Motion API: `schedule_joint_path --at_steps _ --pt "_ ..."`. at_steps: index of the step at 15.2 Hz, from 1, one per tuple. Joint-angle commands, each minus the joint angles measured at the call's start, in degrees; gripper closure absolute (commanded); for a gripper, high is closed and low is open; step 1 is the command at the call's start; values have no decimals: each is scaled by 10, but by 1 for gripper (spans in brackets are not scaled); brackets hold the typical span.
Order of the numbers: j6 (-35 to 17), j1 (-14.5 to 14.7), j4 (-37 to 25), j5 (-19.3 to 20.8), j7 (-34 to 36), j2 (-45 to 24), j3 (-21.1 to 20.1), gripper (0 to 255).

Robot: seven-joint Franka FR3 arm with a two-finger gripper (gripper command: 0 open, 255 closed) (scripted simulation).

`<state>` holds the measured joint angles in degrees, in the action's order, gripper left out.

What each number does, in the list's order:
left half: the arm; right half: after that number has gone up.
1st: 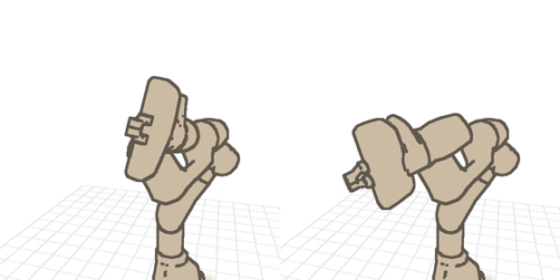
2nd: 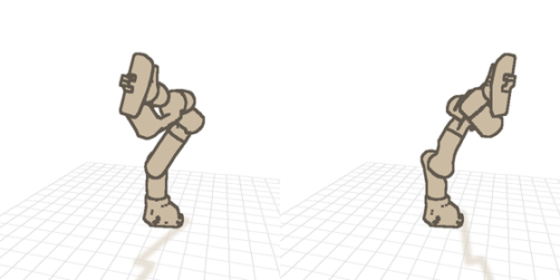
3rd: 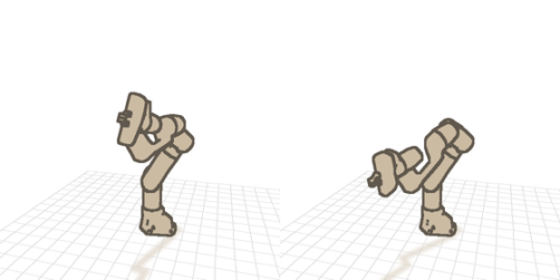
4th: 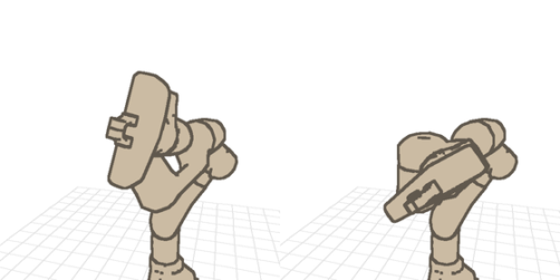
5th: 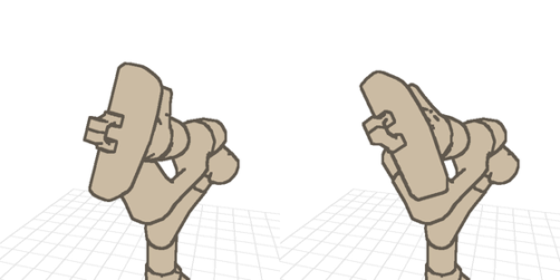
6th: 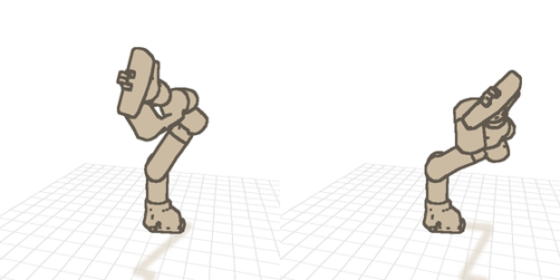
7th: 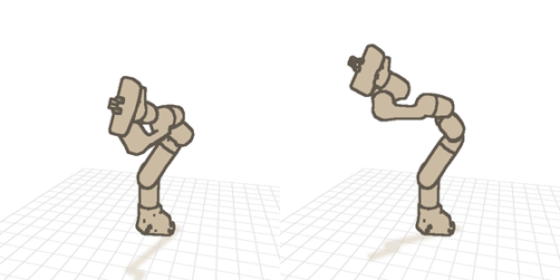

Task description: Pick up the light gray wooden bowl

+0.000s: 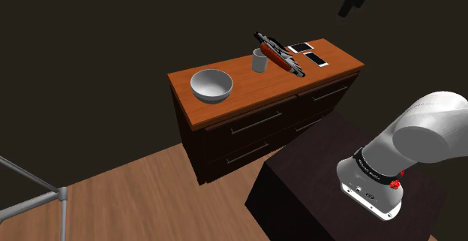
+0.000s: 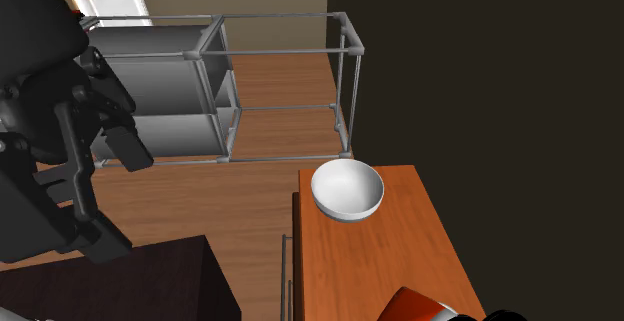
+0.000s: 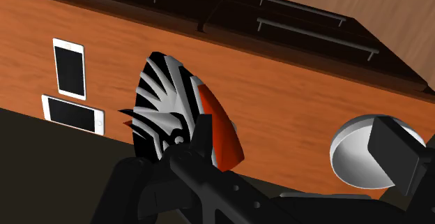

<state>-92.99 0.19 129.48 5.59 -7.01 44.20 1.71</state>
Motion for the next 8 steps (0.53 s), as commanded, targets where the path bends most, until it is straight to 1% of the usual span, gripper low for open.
schedule_joint_path --at_steps 1,8 --pt "0 0 0 0 0 0 0 0" --pt "-94 18 33 -23 72 -68 -59 0"
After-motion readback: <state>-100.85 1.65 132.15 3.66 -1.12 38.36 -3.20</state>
